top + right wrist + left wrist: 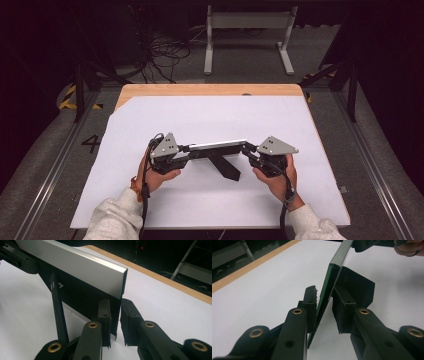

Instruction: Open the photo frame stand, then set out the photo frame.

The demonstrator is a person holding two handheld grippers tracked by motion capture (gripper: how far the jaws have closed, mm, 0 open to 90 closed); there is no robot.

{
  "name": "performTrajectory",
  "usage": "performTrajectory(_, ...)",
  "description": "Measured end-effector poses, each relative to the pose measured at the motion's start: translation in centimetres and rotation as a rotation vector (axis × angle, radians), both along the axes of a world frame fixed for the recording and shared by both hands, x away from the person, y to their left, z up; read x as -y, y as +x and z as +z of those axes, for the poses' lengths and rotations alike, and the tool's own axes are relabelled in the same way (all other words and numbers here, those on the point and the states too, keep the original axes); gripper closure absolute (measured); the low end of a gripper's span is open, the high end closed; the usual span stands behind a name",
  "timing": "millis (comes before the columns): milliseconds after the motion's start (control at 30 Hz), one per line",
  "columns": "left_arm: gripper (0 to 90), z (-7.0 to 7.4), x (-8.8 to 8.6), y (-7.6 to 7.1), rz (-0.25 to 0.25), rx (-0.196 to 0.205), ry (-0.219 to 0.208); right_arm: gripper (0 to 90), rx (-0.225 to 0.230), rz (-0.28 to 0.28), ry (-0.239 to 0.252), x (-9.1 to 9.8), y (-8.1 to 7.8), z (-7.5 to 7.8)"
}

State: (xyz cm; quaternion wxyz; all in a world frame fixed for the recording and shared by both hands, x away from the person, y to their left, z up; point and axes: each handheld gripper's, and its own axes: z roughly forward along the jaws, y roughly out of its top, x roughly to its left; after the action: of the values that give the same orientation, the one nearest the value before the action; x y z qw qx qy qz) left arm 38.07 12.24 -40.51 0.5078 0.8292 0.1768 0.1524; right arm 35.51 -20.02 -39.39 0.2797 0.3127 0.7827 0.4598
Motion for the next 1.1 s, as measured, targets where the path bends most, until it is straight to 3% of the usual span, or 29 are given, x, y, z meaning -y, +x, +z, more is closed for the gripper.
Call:
performTrajectory(400,75.1,0.0,0.0,-0.3,-0.002,0.002,0.005,79.0,-0.015,0.003,0.02,0.1,0.3,-0.2)
performTrajectory(1100,77.0,0.1,0.0,-1.7,-0.025,0.016,0.031,79.0,-0.023,-0.024,0.005,-0.9,1.3,-0.7)
